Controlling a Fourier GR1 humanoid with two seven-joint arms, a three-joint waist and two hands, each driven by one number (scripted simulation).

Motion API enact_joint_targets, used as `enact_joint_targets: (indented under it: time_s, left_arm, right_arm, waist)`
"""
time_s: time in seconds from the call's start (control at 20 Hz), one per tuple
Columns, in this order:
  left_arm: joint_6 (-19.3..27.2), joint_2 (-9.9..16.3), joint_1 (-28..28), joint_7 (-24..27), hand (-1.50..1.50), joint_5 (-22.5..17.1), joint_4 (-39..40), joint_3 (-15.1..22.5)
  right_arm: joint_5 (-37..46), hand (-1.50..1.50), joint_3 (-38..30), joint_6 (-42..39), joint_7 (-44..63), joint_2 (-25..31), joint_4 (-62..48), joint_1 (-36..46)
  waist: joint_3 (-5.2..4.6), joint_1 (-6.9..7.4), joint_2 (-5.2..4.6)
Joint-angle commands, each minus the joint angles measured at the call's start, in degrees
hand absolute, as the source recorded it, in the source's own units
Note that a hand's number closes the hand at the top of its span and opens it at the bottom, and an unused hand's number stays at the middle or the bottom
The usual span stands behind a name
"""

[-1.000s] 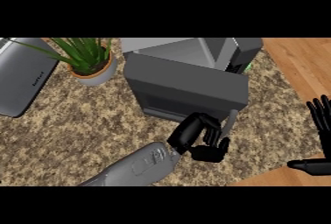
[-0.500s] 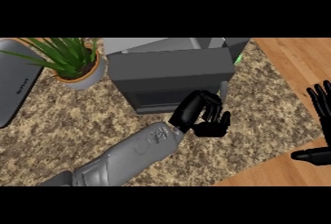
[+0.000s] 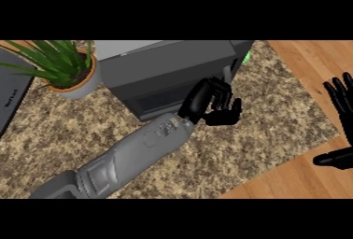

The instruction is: Pick up the milk, place it into the microwave and close the microwave

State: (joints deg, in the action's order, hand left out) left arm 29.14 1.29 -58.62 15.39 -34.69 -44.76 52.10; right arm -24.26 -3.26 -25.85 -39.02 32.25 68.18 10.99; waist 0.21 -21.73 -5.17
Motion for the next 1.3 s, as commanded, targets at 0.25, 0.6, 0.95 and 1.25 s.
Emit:
enact_joint_targets:
  time_s: [0.25, 0.6, 0.95, 1.25]
  left_arm:
    - [1.13, -1.20, -6.63, 0.04, 1.50, -2.57, 2.97, -1.04]
    - [2.38, -1.17, -6.53, 0.50, 1.50, -4.46, 3.39, -0.90]
    - [3.74, -1.16, -6.72, 0.93, 1.50, -5.78, 4.09, -0.46]
    - [5.35, -1.14, -6.54, 1.64, 1.50, -6.76, 4.29, -0.26]
  right_arm:
    - [-2.60, -1.50, 3.23, -7.52, 1.59, 1.15, 2.94, 3.00]
    - [-0.70, 1.50, 7.40, -12.21, 2.84, 4.36, 8.72, 5.69]
    - [-0.81, 1.50, 11.93, -14.38, 5.13, 4.85, 15.23, 6.71]
    - [-2.00, 1.50, 13.62, -13.99, 7.28, 5.24, 19.65, 7.29]
  waist:
    - [0.14, -2.38, -0.47]
    - [0.11, -2.93, -0.25]
    - [0.22, -4.17, -0.18]
    - [0.19, -5.34, -0.07]
